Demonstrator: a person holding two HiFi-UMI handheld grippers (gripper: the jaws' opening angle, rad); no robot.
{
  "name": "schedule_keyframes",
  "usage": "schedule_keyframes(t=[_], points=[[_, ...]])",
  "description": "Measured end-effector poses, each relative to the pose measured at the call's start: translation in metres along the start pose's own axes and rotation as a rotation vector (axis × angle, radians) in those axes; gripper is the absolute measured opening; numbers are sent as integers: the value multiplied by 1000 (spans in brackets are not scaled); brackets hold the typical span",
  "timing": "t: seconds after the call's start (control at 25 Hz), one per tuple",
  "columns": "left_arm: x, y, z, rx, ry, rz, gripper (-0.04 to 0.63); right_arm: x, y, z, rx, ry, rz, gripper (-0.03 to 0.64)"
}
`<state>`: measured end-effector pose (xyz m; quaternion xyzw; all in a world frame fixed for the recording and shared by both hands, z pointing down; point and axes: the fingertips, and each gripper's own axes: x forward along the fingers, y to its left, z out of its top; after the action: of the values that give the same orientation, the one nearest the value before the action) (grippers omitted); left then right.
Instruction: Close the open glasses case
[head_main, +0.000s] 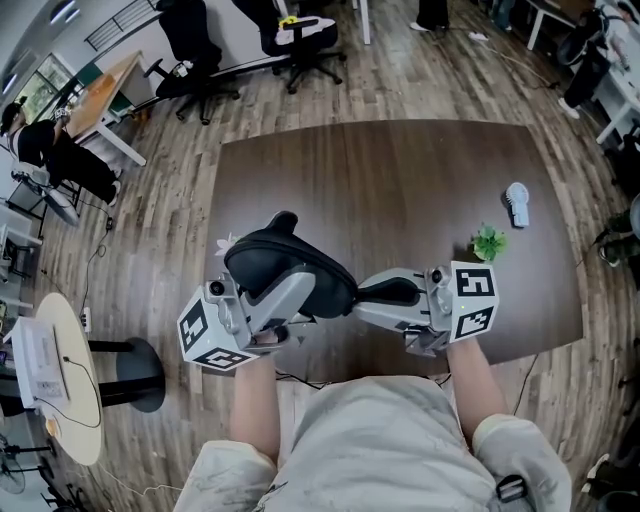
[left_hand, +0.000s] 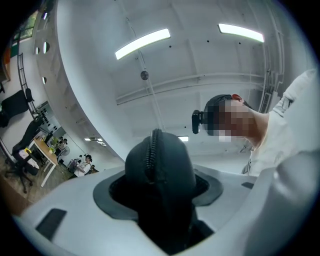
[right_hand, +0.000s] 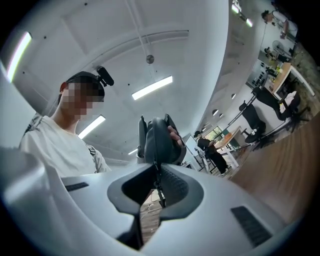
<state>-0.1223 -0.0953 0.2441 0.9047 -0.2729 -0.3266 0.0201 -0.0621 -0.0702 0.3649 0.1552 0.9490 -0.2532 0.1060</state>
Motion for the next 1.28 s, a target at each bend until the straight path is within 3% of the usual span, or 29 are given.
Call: schedule_keyframes(t=[0.32,0.56,0.64,0.8,1.0,1.08,1.2,1.28], points=[[-6,0,-6,-30,31,-22,259,-15,-11,12,-46,-72,-100,31],[9,-17,-33,-9,104,-75,253,-4,0,22,-67,-103,-59,28],[8,-15,-29,-7,77,-61,249,0,2,26,-68,-126,-60,29],[5,-9,-12,-94,-22,-73,245,-2,10,37,-35,-166,4,40],[4,-19,-3,-119,-47,-117,244,-11,12,51,79,-291,117,54],[0,-25,0,-139,-59,-141,244,-12,8,56,90,-332,100,54],[3,-33,3,-156,-66,-175,244,-7,0,56,68,-311,56,54],[5,-33,3,-148,-64,-179,244,-1,7,50,63,-258,110,62]])
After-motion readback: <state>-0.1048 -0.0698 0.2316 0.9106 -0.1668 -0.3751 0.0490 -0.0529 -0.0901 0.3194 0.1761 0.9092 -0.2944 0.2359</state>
